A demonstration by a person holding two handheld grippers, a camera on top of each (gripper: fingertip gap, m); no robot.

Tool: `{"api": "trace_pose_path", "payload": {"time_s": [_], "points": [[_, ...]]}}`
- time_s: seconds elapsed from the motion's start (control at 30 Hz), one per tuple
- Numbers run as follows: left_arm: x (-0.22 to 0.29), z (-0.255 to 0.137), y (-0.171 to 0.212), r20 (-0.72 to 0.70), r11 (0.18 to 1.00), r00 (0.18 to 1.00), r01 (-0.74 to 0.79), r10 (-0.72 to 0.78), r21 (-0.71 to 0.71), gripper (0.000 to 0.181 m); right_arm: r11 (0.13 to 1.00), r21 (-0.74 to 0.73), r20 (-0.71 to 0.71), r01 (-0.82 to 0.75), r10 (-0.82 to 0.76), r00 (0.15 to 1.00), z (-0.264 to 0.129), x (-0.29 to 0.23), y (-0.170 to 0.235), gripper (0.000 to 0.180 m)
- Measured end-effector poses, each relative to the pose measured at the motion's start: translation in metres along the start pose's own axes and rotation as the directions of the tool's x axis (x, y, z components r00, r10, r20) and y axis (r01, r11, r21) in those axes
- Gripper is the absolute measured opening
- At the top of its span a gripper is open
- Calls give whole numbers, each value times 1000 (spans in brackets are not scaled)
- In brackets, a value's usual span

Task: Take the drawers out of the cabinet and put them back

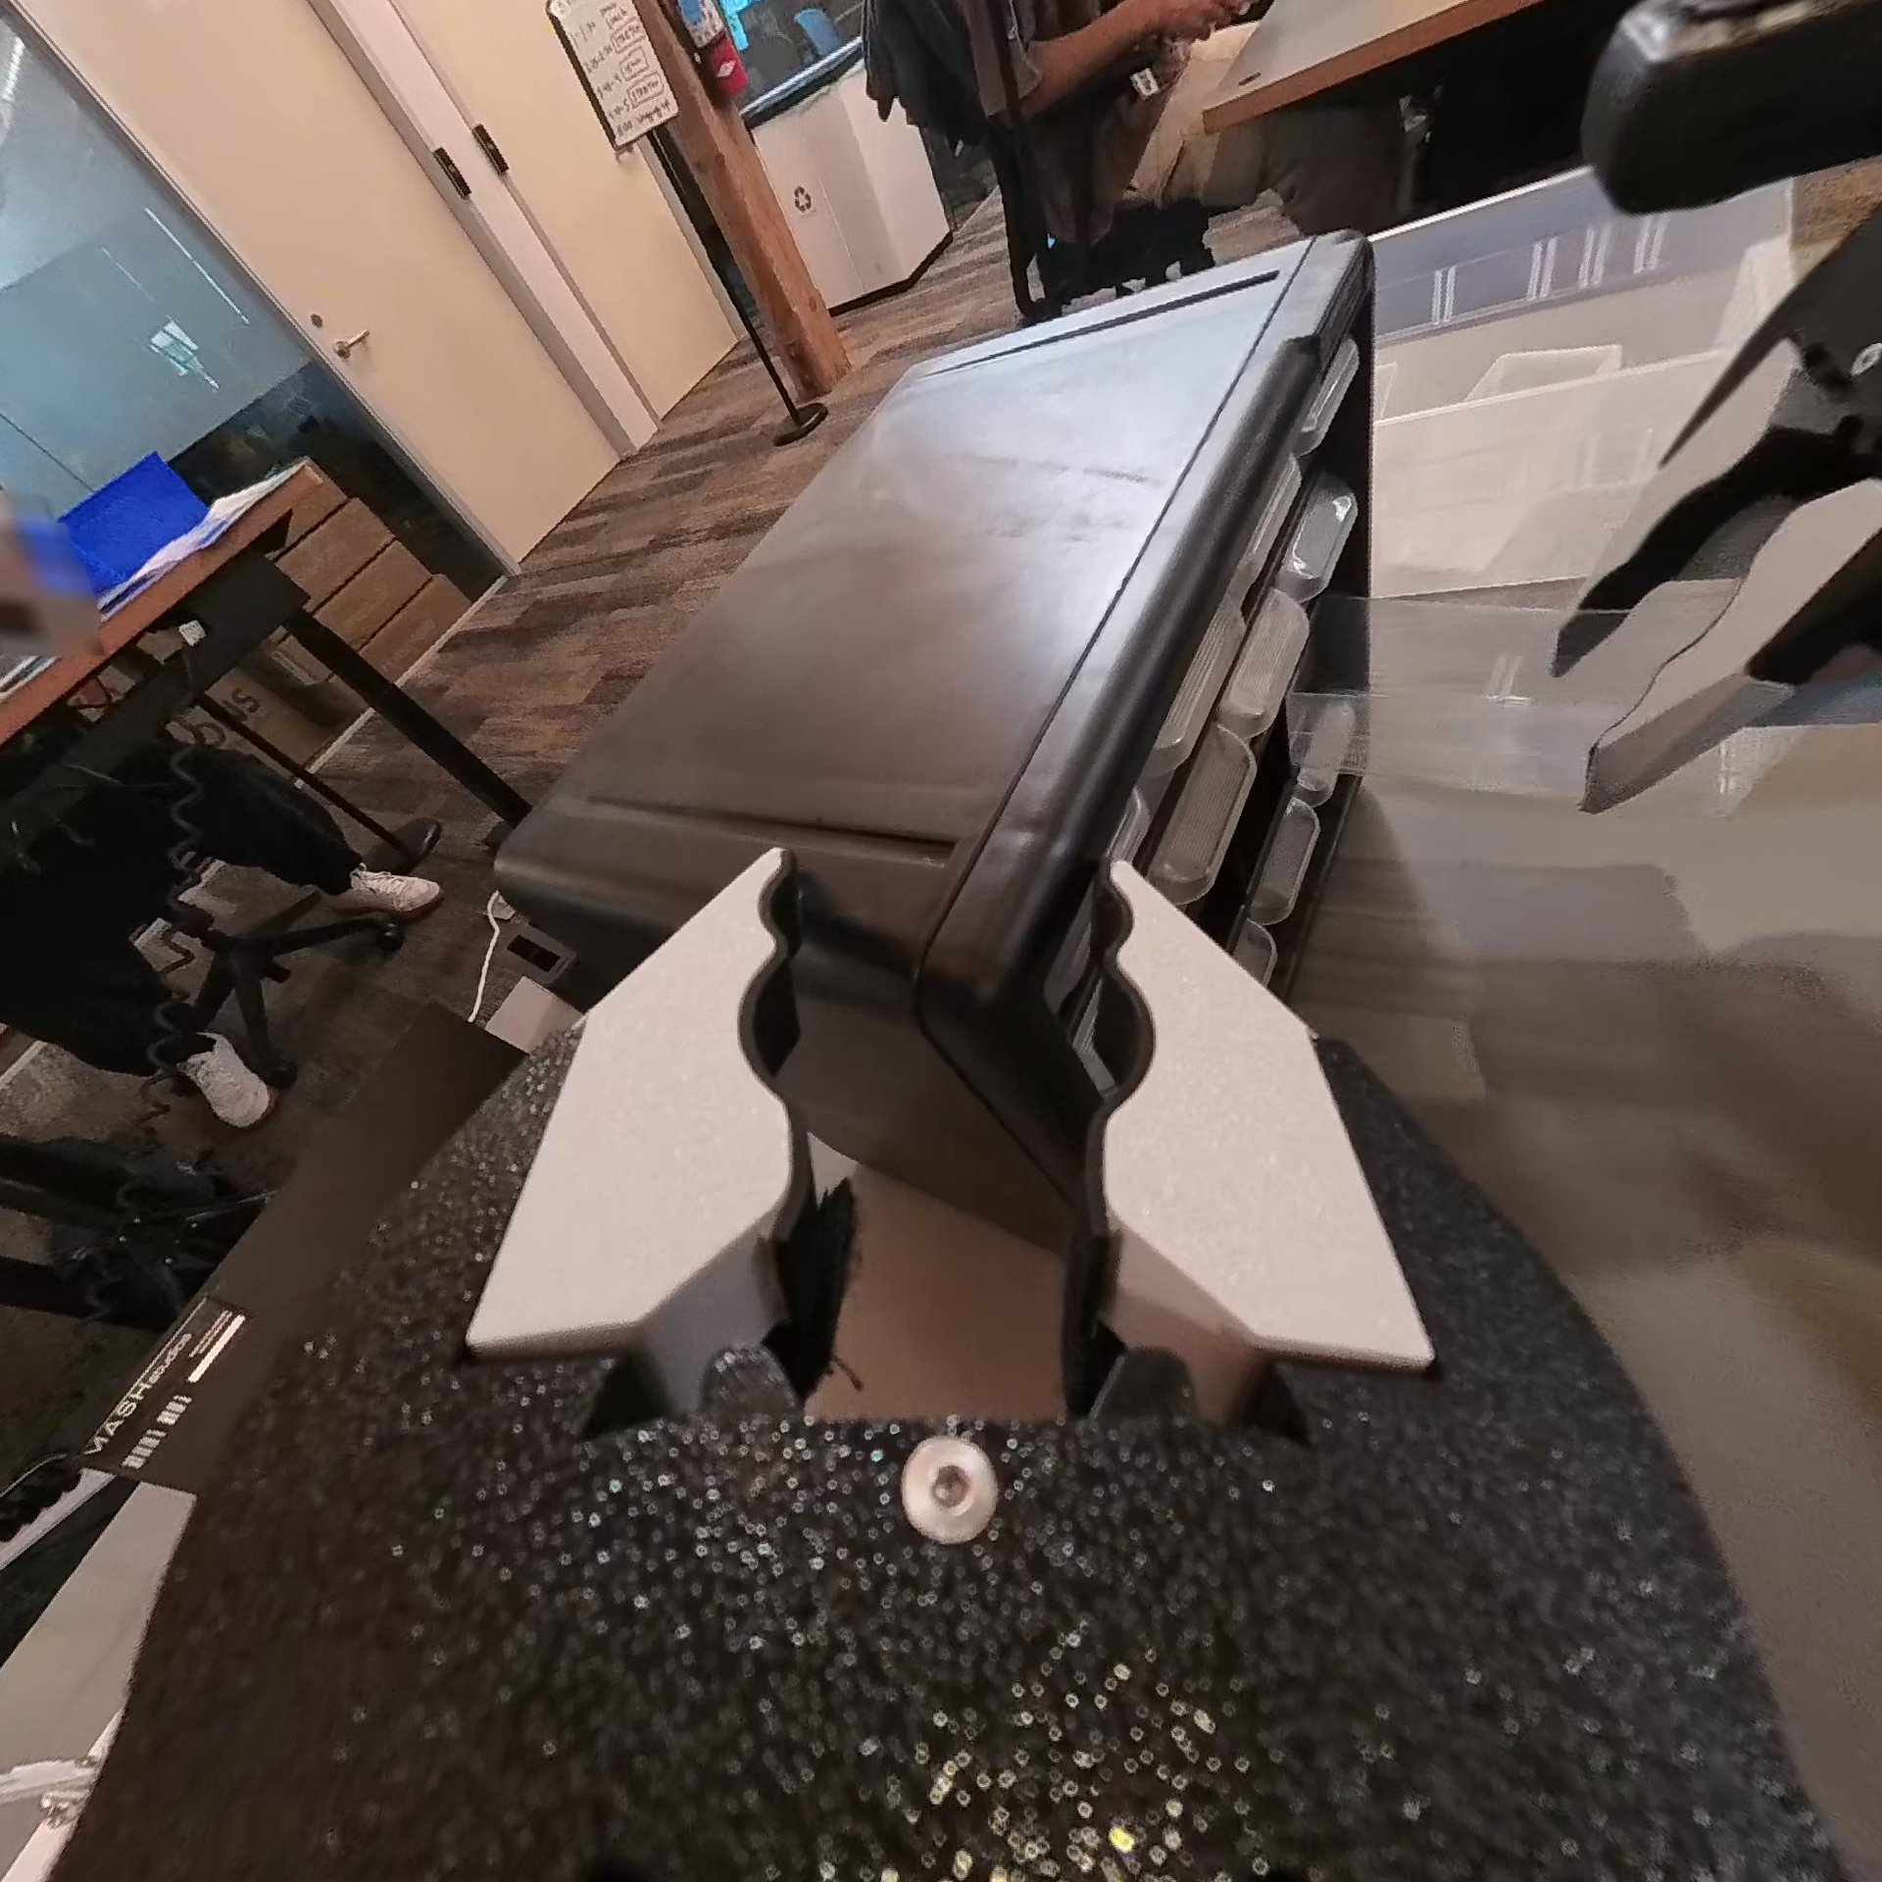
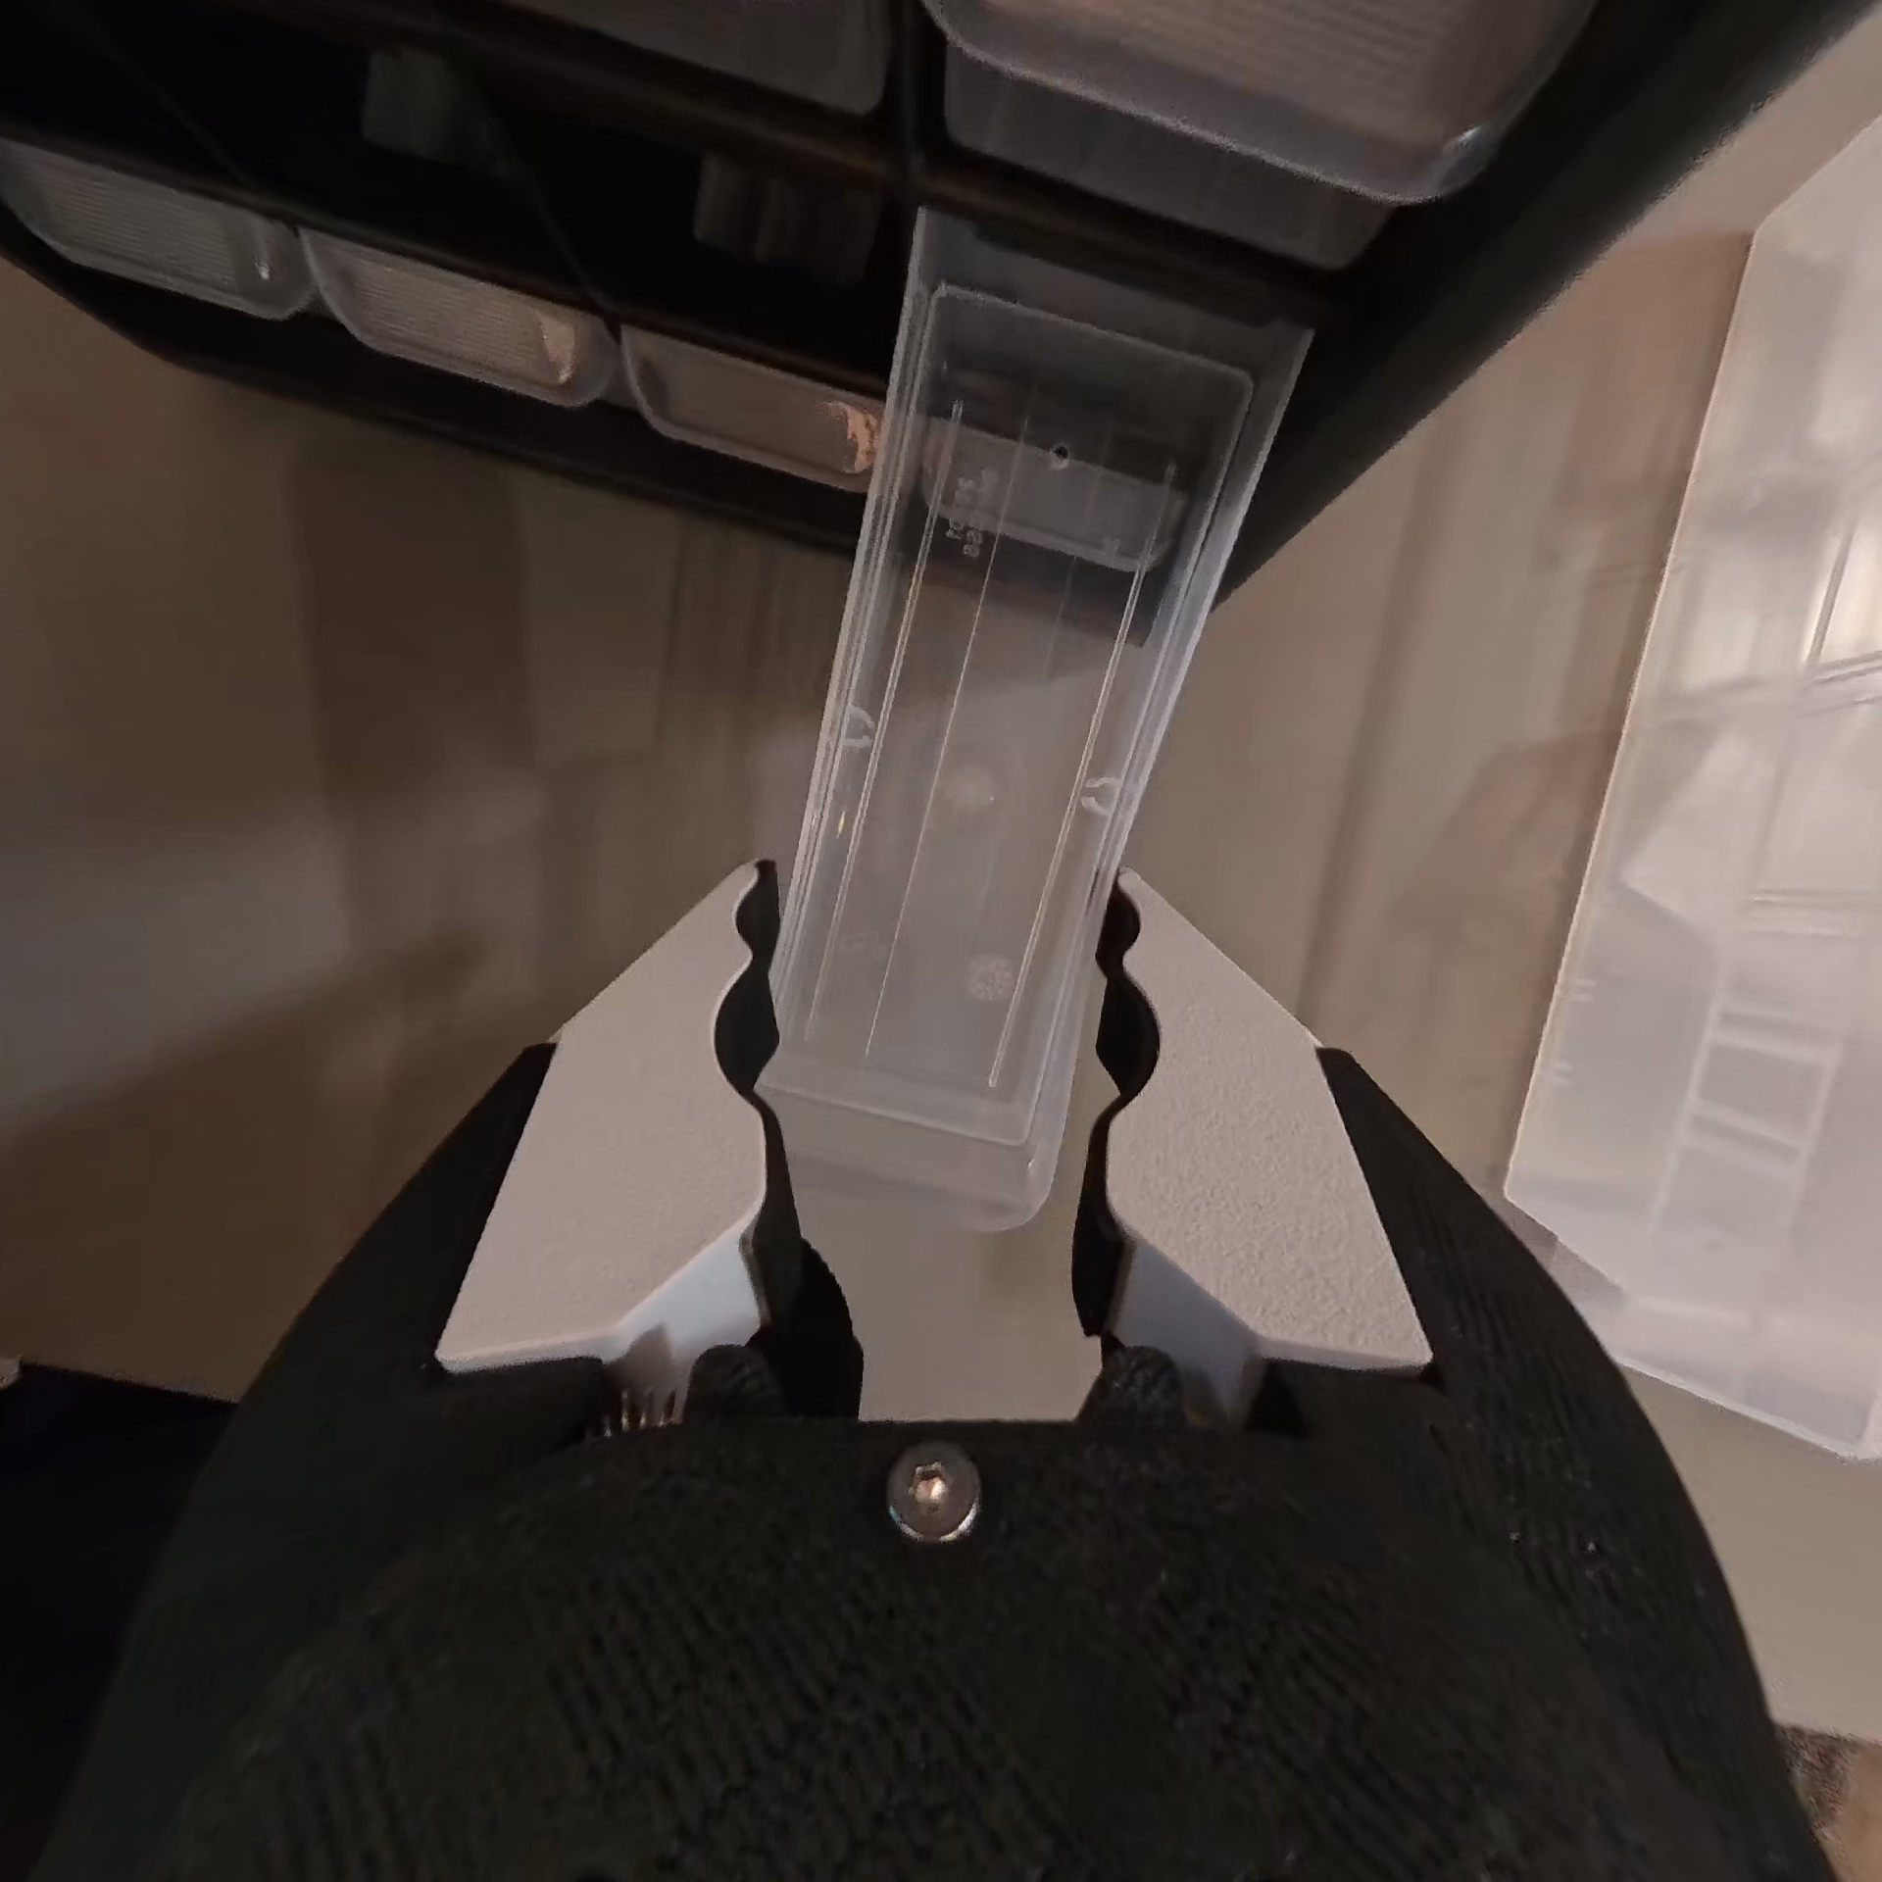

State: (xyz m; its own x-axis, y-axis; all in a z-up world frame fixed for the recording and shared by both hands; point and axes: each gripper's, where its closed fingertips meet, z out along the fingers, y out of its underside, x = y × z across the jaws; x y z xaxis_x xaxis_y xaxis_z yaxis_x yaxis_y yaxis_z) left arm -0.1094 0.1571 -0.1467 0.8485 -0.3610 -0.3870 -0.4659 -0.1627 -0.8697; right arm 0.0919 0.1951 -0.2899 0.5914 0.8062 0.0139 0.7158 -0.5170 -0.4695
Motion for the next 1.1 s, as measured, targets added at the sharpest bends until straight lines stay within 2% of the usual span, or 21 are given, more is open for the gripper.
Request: {"api": "trace_pose_path", "payload": {"time_s": [0.13, 0.4, 0.7, 0.87, 0.93, 1.1], "points": [[0, 0, 0, -1, 1000, 1000, 4, -4, 1, 55, 999, 18, 34, -28, 28, 999, -6, -1, 1, 62], [-1, 1, 0, -1, 1000, 1000, 13, -13, 1, 57, 999, -38, 59, -38, 40, 997, -15, -9, 4, 62], [2, 2, -2, 3, 1000, 1000, -6, 6, -6, 55, 999, 40, 56, 10, -13, 998, -7, 9, 5, 57], [13, 12, -1, -40, 999, 999, -34, 33, -41, 87, 997, 67, -13, 49, -48, 999, -1, 29, -4, 57], [13, 19, -1, -13, 995, 997, -81, 80, -63, 86, 996, 77, -31, 52, -49, 998, 3, 35, -9, 57], [14, 32, -9, 15, 985, 987, -162, 163, -57, 66, 997, 66, -44, 29, -26, 999, 6, 34, -11, 57]]}}
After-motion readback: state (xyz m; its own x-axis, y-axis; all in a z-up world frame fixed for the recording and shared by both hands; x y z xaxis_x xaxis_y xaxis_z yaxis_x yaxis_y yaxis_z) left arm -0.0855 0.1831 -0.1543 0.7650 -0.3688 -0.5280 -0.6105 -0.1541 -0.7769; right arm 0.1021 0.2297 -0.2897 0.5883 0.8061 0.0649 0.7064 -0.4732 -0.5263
